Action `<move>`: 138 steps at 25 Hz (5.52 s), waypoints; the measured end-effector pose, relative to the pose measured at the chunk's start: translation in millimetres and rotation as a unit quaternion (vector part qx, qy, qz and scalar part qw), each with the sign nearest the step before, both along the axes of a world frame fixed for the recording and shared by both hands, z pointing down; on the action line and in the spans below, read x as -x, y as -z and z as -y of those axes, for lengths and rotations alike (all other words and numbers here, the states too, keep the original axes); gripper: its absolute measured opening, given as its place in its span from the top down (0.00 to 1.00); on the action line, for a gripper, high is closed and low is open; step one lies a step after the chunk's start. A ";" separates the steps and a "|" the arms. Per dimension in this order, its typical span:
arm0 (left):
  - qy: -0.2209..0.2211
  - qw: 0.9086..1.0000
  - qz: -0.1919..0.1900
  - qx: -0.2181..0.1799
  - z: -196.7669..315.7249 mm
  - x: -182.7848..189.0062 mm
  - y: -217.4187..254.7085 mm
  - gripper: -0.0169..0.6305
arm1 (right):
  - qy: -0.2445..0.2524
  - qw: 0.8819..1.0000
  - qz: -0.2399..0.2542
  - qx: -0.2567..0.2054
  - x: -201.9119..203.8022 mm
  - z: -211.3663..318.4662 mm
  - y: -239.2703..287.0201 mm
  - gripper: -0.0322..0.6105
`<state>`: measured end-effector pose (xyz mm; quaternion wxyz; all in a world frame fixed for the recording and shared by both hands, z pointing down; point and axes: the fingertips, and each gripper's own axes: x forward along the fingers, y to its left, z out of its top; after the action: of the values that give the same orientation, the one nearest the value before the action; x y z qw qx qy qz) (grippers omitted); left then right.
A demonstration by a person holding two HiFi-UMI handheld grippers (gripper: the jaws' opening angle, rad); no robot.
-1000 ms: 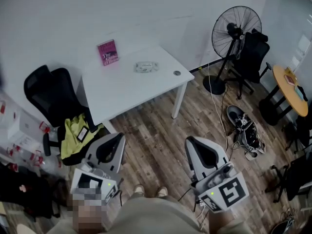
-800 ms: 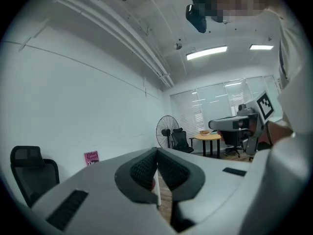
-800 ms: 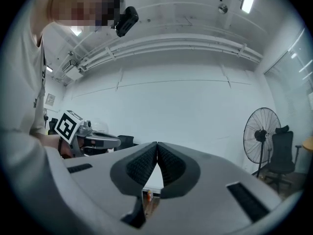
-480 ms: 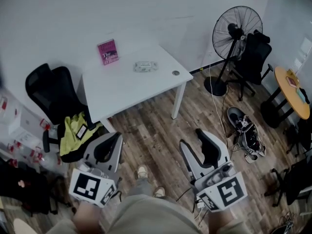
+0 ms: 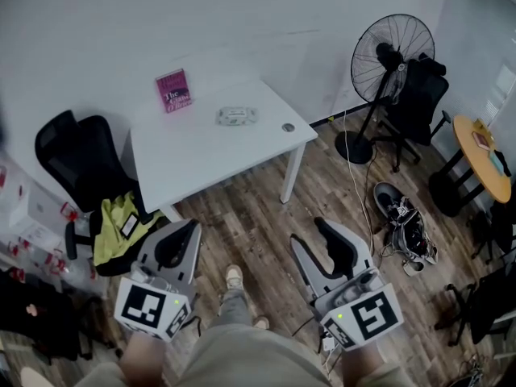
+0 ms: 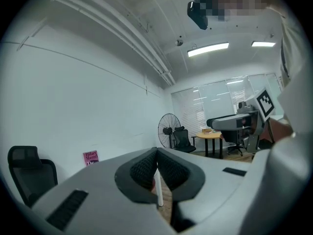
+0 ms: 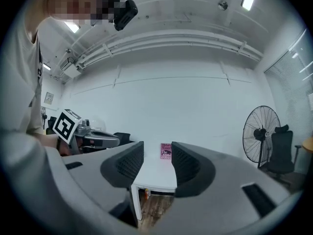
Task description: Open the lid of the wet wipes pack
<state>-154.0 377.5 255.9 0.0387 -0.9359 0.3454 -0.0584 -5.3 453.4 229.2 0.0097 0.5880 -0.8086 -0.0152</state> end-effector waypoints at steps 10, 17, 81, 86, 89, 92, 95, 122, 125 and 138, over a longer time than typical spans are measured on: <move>-0.009 1.000 0.010 0.015 89.8 -24.7 -12.8 0.94 | 0.001 0.999 -0.024 0.040 -16.6 100.3 -18.1 0.65; -0.025 0.999 0.021 0.036 177.2 -32.9 -18.0 0.94 | -0.017 0.998 -0.020 0.062 -23.4 192.9 -20.1 0.66; 0.164 0.980 0.087 0.069 549.2 -164.3 -50.5 0.94 | 0.143 0.980 -0.071 0.122 -170.8 627.2 -82.5 0.70; 0.154 0.981 0.090 0.075 558.7 -155.6 -57.7 0.94 | 0.142 0.978 -0.077 0.134 -156.8 635.7 -94.1 0.70; 0.145 0.981 0.092 0.086 565.9 -153.7 -66.7 0.94 | 0.142 0.970 -0.091 0.174 -150.4 640.6 -109.7 0.70; 0.134 0.981 0.100 0.096 574.0 -152.0 -78.7 0.94 | 0.141 0.970 -0.099 0.172 -142.0 653.8 -120.3 0.70; 0.128 0.980 0.110 0.101 585.5 -151.4 -90.8 0.94 | 0.130 0.970 -0.119 0.167 -138.2 670.1 -131.8 0.70; 0.083 0.949 0.179 0.245 671.2 -166.0 -302.4 0.94 | 0.157 0.894 -0.285 0.308 -99.4 742.2 -362.0 0.71; 0.074 0.946 0.185 0.255 675.4 -170.0 -321.4 0.94 | 0.164 0.886 -0.299 0.313 -95.6 743.4 -380.9 0.71; 0.057 0.926 0.208 0.309 681.2 -186.5 -393.3 0.94 | 0.187 0.847 -0.402 0.293 -83.5 746.5 -427.5 0.71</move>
<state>32.5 -303.7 649.2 -0.1854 -0.8469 0.3473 -0.3574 78.2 -293.1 656.8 0.5029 0.3379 -0.7955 -0.0142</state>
